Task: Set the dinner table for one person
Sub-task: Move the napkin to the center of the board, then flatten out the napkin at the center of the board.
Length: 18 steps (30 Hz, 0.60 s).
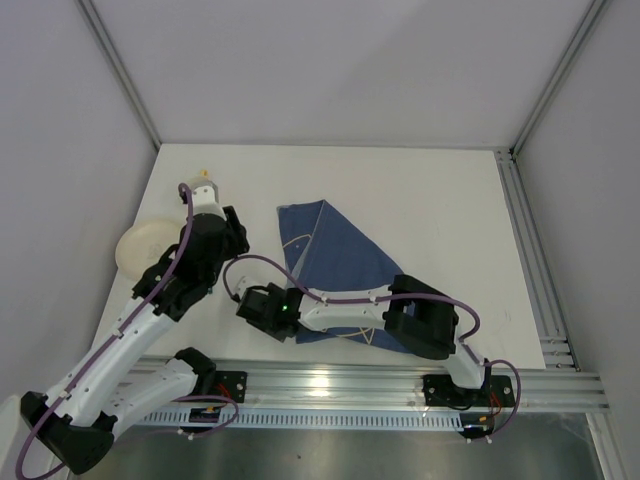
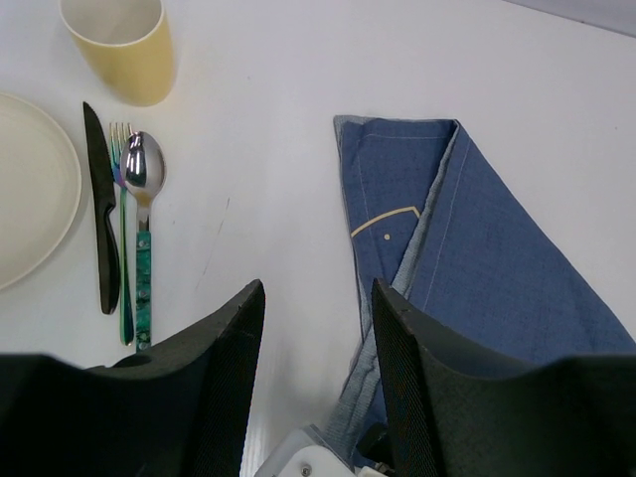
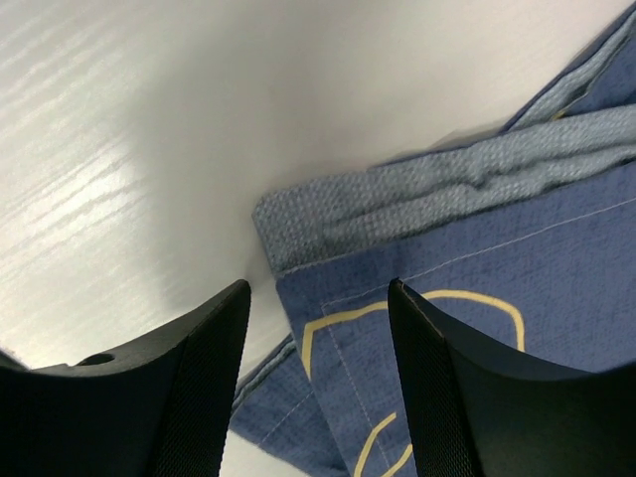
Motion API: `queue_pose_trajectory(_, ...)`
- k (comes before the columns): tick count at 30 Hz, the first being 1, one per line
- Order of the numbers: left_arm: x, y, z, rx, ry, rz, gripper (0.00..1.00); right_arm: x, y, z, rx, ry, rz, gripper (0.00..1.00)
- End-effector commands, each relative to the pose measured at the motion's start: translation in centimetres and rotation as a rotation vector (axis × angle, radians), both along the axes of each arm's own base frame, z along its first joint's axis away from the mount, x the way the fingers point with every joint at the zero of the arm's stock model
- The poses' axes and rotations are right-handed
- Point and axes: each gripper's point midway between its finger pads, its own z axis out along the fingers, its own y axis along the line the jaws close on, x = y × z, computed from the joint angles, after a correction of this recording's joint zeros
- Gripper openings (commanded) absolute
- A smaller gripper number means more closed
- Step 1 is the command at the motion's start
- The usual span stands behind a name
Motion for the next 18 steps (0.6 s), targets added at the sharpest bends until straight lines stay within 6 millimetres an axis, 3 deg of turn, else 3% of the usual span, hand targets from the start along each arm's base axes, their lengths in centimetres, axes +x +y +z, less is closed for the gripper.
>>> queue_pose_trajectory(1,0.1,0.0,0.7,-0.007,-0.031,-0.010,0.52,0.6,0.0,-1.0,-0.017,-0.021,-0.029,0.62)
queue_pose_trajectory(5,0.0,0.1,0.9,-0.007,-0.034,-0.007,0.51,1.5,-1.2,-2.0,-0.017,0.000,-0.077,0.61)
queue_pose_trajectory(11,0.0,0.2,0.9,-0.006,-0.037,-0.001,0.52,2.1,-2.1,-3.0,-0.032,0.001,-0.101,0.47)
queue_pose_trajectory(18,0.1,0.3,1.1,-0.006,-0.043,0.002,0.52,2.7,-1.9,-2.2,-0.023,-0.018,-0.104,0.00)
